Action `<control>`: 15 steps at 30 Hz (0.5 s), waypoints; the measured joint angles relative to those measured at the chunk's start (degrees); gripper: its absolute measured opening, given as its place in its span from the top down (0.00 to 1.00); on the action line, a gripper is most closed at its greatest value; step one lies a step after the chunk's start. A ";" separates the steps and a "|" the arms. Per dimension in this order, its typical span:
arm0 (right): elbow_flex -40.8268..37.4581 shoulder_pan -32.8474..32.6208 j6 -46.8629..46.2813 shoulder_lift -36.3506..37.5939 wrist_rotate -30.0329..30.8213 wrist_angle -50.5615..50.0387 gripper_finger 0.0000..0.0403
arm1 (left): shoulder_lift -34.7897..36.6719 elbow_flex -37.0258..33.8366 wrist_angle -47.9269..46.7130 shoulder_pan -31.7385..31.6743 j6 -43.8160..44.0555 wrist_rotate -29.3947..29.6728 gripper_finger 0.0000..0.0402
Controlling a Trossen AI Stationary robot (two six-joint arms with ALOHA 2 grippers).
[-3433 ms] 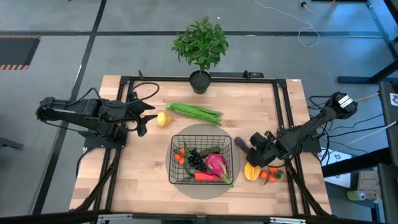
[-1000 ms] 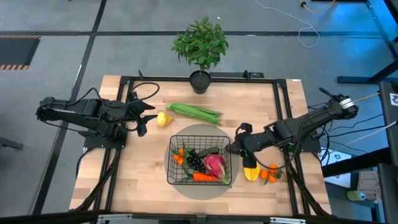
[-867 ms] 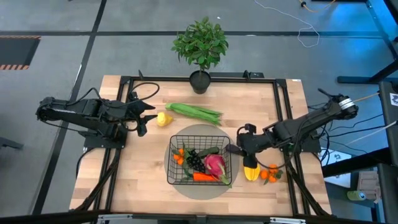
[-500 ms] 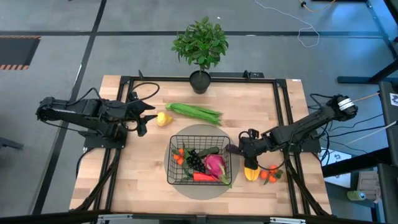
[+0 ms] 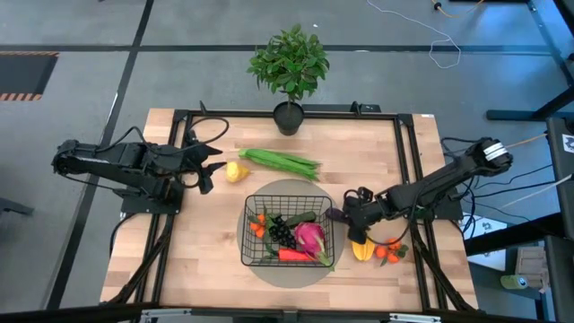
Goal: Build produce basket
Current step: Put the eggplant into the black wire basket
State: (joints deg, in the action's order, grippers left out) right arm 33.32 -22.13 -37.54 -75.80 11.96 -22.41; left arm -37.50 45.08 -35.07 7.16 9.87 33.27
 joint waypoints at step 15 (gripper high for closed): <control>0.77 0.41 -1.46 -8.53 6.78 -1.30 0.59 | 0.00 0.00 0.00 0.00 0.06 0.70 0.60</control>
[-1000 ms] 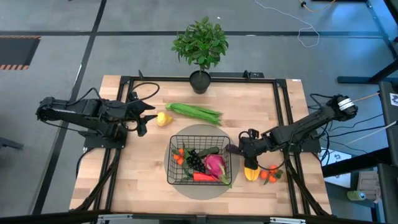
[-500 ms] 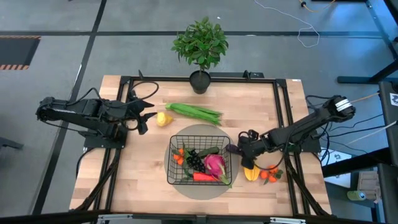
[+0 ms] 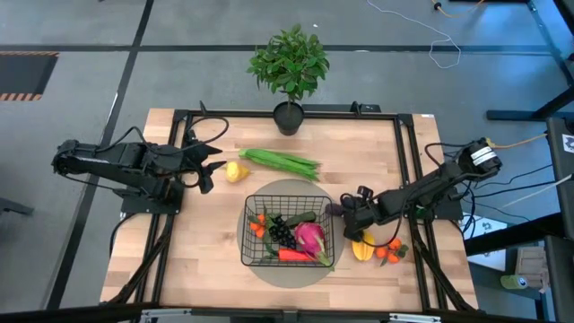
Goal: Build produce basket
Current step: Put the eggplant into the black wire basket
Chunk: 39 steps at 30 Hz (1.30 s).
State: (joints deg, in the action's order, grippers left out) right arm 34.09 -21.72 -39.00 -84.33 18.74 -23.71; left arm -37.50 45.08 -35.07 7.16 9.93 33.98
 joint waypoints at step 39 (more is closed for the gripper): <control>28.45 1.89 29.24 0.77 8.78 9.30 0.81 | 0.00 0.00 0.00 0.00 0.00 0.02 0.60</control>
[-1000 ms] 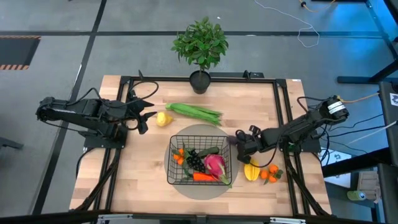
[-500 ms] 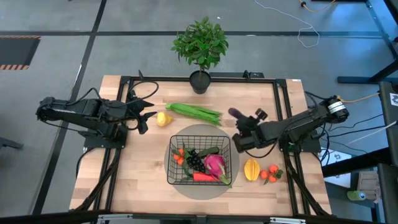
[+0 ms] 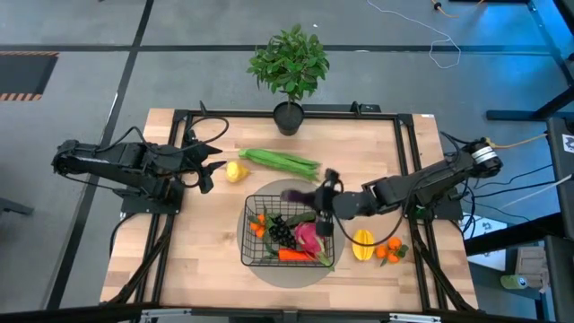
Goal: Build produce basket
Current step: Put the eggplant into the black wire basket
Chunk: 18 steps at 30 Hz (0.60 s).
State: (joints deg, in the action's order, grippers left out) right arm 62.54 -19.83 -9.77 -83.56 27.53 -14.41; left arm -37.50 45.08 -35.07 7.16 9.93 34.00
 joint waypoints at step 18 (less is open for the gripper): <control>-0.02 1.55 5.81 -7.20 -7.71 8.21 0.80 | 0.00 0.00 0.00 0.00 0.15 -0.02 0.60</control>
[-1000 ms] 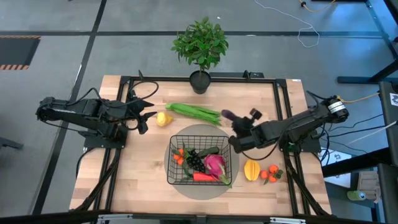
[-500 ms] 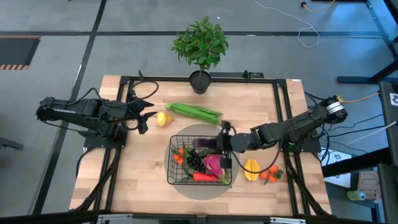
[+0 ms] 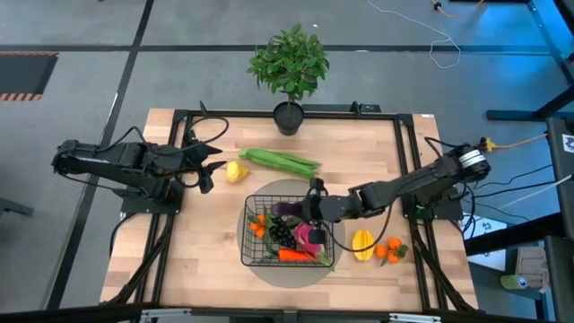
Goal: Build produce basket
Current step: Put the eggplant into the black wire basket, then put the starfruit into the black wire basket
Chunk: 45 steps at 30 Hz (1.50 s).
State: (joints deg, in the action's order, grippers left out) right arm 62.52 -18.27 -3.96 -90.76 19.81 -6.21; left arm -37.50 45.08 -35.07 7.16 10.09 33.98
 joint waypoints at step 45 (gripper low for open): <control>0.00 0.21 4.01 -0.44 0.07 0.69 0.62 | 0.00 0.00 -0.02 -0.01 -0.14 0.00 0.60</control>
State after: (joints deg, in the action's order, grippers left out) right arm 62.52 -18.06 0.06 -91.20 19.88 -5.52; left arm -37.50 45.08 -35.09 7.15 9.94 33.98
